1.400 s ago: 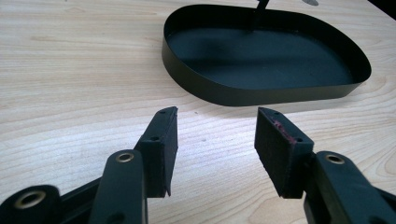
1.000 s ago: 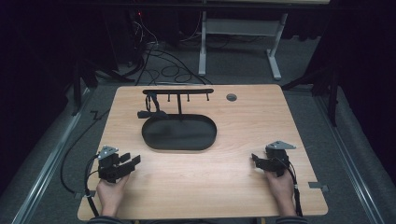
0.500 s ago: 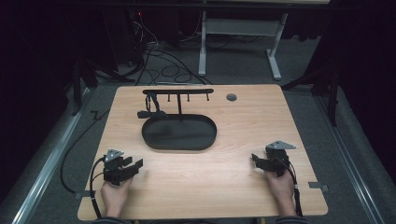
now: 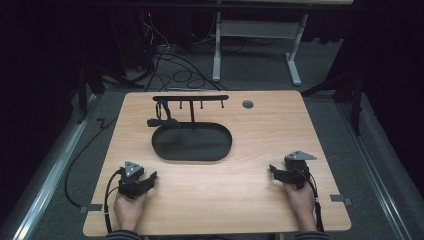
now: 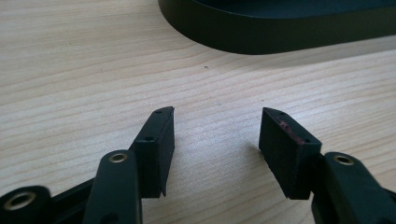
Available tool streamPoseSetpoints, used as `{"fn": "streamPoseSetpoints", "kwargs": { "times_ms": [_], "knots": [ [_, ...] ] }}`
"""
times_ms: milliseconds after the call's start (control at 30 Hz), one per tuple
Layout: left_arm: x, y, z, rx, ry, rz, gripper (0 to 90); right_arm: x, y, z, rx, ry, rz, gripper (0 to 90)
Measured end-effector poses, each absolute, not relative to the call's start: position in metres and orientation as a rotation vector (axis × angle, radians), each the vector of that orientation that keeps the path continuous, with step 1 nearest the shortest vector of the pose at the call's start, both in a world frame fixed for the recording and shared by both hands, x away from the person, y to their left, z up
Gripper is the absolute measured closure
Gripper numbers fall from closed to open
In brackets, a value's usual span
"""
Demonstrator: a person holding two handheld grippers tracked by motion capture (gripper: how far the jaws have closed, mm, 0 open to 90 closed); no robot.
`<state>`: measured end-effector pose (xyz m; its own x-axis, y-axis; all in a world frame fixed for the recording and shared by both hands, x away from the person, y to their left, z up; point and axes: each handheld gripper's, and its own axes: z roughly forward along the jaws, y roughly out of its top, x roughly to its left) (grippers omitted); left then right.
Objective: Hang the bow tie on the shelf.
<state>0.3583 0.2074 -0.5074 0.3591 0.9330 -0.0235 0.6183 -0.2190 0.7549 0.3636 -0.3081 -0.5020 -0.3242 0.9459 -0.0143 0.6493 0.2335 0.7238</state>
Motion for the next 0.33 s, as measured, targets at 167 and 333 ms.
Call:
{"fn": "streamPoseSetpoints", "kwargs": {
  "times_ms": [167, 333],
  "knots": [
    [0.3583, 0.2055, -0.5075, 1.949, 1.338, 0.590, 42.8, 0.3635, -0.3079, -0.5019, 1.464, 2.057, 0.869, 33.2],
    [0.3583, 0.2051, -0.5076, 1.947, 1.340, 0.590, 42.2, 0.3635, -0.3080, -0.5018, 1.465, 2.057, 0.870, 33.2]
  ]
}}
